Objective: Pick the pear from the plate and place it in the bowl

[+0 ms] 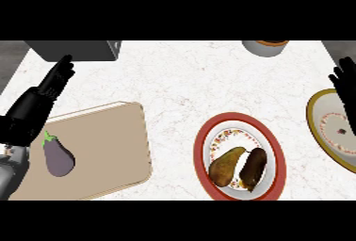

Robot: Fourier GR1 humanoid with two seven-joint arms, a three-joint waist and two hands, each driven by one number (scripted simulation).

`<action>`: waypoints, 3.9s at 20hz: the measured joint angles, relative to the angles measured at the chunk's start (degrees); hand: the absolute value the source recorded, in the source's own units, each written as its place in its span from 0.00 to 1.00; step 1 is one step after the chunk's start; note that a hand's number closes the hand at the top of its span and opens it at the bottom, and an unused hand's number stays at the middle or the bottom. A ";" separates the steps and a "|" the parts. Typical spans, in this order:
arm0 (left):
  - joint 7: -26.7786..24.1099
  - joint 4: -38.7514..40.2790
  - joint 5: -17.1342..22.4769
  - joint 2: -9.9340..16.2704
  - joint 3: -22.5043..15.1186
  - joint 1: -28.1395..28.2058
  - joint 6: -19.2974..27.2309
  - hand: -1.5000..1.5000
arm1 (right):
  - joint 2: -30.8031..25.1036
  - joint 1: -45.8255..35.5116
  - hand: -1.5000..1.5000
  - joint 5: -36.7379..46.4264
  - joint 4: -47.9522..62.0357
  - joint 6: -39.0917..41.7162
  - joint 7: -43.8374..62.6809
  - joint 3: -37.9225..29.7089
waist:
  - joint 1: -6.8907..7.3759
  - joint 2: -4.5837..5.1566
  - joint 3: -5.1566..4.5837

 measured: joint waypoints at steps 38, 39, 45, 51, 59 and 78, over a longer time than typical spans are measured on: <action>2.47 5.66 1.05 -6.70 5.31 4.48 9.30 0.50 | 3.16 -8.33 0.00 67.75 -16.51 9.67 69.63 34.66 | 2.80 0.13 -0.37; 2.33 5.68 0.90 -6.90 5.08 4.50 9.33 0.50 | 4.27 -8.56 0.00 67.32 -15.30 10.74 69.74 34.21 | 2.76 0.20 -0.36; 1.75 5.73 0.70 -7.47 4.94 5.15 9.44 0.50 | 11.70 -9.79 0.00 64.42 -7.27 15.93 69.69 30.13 | 2.83 0.38 -0.22; 1.69 5.64 0.78 -7.30 5.66 5.05 9.55 0.50 | 18.89 -10.32 0.00 62.98 0.37 19.76 69.26 25.75 | 2.21 0.21 -0.18; 1.72 5.57 0.66 -7.25 5.88 5.74 9.39 0.50 | 25.05 -12.31 0.00 65.50 9.00 24.55 68.76 20.35 | 1.79 -0.22 -0.32; 1.61 5.16 -0.13 -8.64 5.96 6.50 9.56 0.50 | 30.06 -13.87 0.00 74.64 14.27 30.31 69.20 17.42 | 1.50 -0.47 -0.14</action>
